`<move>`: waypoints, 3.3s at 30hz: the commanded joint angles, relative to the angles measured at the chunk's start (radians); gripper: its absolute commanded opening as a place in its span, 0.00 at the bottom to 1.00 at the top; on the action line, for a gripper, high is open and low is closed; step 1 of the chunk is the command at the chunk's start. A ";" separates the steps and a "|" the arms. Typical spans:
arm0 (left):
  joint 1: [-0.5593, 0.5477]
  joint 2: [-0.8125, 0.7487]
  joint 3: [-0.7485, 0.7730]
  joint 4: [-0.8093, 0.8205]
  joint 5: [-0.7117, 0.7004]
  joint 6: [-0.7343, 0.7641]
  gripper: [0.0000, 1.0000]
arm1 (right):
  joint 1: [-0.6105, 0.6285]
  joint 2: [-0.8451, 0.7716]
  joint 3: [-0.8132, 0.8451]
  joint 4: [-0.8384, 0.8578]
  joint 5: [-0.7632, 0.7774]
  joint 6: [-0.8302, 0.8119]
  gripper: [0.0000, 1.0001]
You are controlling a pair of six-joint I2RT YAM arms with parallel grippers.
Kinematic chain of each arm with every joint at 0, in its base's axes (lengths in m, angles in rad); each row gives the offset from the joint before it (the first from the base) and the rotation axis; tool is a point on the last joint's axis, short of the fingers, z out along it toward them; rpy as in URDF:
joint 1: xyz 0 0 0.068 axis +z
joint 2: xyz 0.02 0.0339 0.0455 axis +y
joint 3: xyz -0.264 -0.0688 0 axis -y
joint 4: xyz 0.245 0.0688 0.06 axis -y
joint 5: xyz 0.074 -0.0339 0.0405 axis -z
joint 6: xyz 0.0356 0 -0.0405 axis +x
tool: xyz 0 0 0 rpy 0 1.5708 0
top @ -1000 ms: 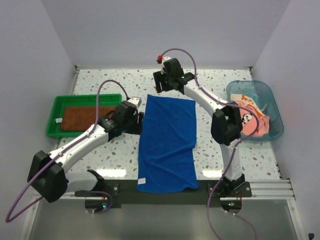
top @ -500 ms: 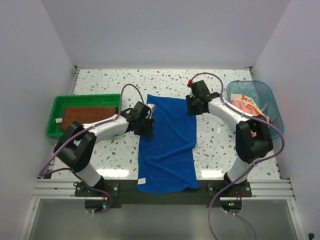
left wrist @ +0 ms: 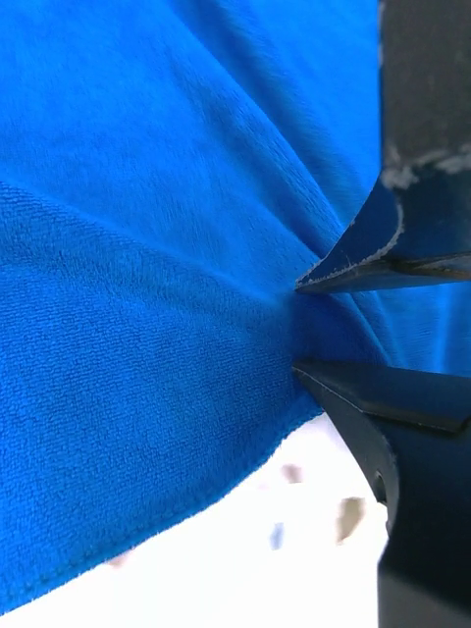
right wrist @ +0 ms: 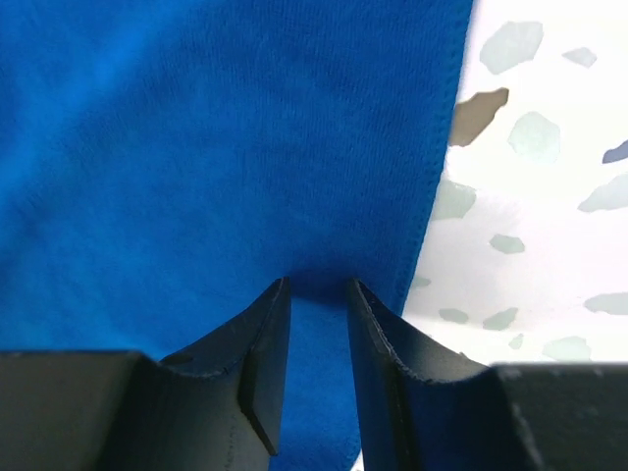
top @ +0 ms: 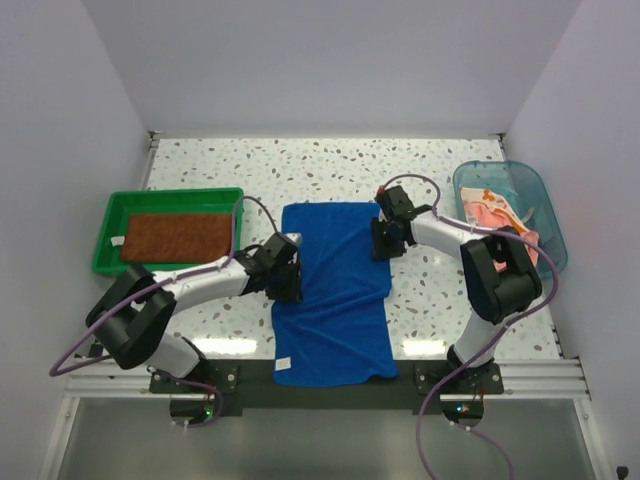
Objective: Fold and stack the towels
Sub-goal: Flatten out the crumpled towel
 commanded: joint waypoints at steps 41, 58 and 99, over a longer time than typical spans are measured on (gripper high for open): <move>0.349 0.575 0.847 -0.151 -0.039 0.719 0.62 | -0.144 0.372 0.628 -0.214 -0.054 -0.353 0.45; 0.349 0.618 0.877 -0.155 -0.017 0.708 0.62 | -0.132 0.437 0.610 -0.234 -0.051 -0.382 0.36; 0.355 0.641 0.813 -0.167 -0.016 0.677 0.00 | -0.072 0.372 0.624 -0.194 0.062 -0.404 0.00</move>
